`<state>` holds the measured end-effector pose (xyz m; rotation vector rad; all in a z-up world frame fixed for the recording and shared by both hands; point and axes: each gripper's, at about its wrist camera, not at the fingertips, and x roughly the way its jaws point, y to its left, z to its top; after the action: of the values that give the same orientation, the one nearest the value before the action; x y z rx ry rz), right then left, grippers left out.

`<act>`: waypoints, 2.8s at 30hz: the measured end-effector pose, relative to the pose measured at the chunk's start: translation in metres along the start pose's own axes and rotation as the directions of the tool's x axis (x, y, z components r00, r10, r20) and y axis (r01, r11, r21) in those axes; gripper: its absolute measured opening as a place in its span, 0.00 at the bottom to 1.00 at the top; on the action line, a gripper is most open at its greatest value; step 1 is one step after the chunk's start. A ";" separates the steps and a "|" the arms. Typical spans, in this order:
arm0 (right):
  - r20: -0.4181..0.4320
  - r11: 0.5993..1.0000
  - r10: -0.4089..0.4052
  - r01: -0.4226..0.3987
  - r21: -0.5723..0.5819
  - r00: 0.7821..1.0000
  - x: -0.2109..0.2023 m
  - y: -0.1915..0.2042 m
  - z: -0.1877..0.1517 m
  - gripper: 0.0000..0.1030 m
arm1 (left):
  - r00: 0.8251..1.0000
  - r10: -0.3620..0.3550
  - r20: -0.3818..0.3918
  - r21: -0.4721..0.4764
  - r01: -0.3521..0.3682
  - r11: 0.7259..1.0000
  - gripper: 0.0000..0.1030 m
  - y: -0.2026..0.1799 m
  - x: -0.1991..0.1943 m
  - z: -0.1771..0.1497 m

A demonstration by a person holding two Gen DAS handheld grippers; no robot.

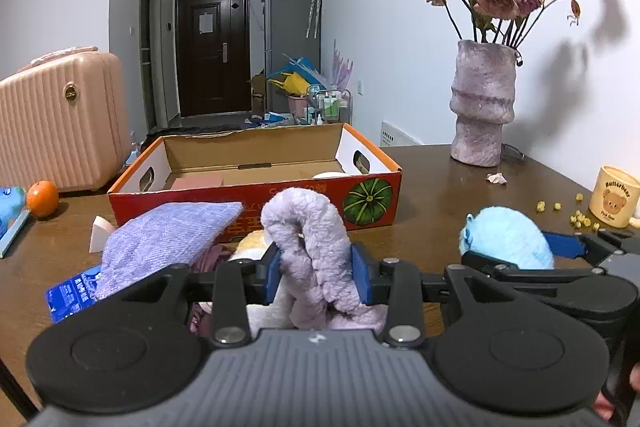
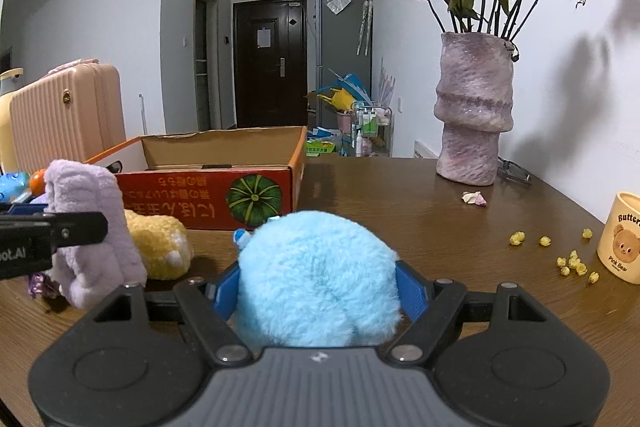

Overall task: Organize soft objects
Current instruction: 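Close the left gripper on the lavender fuzzy cloth while the right holds the pom-pom, then carry the lavender cloth and blue pom-pom over the cardboard box with both grippers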

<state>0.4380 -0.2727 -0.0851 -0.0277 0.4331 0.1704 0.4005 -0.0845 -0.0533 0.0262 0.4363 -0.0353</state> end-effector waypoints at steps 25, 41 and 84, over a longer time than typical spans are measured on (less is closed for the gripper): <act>0.091 0.998 0.029 -0.035 0.061 0.995 -0.001 0.020 0.009 0.75 | 0.997 -0.005 0.074 -0.116 0.014 0.993 0.29 0.038 -0.023 0.025; 0.172 0.996 0.082 -0.088 0.028 0.982 0.029 0.049 0.028 0.75 | 0.992 0.051 0.117 -0.159 -0.032 0.987 0.29 0.058 0.004 0.049; 0.242 0.989 0.145 -0.136 -0.050 0.960 0.138 0.082 0.078 0.75 | 0.979 0.147 0.145 -0.163 -0.123 0.979 0.29 0.079 0.110 0.090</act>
<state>0.5793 -0.1653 -0.0716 -0.0077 0.1851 0.3174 0.5416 -0.0118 -0.0167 -0.0980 0.2787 0.1296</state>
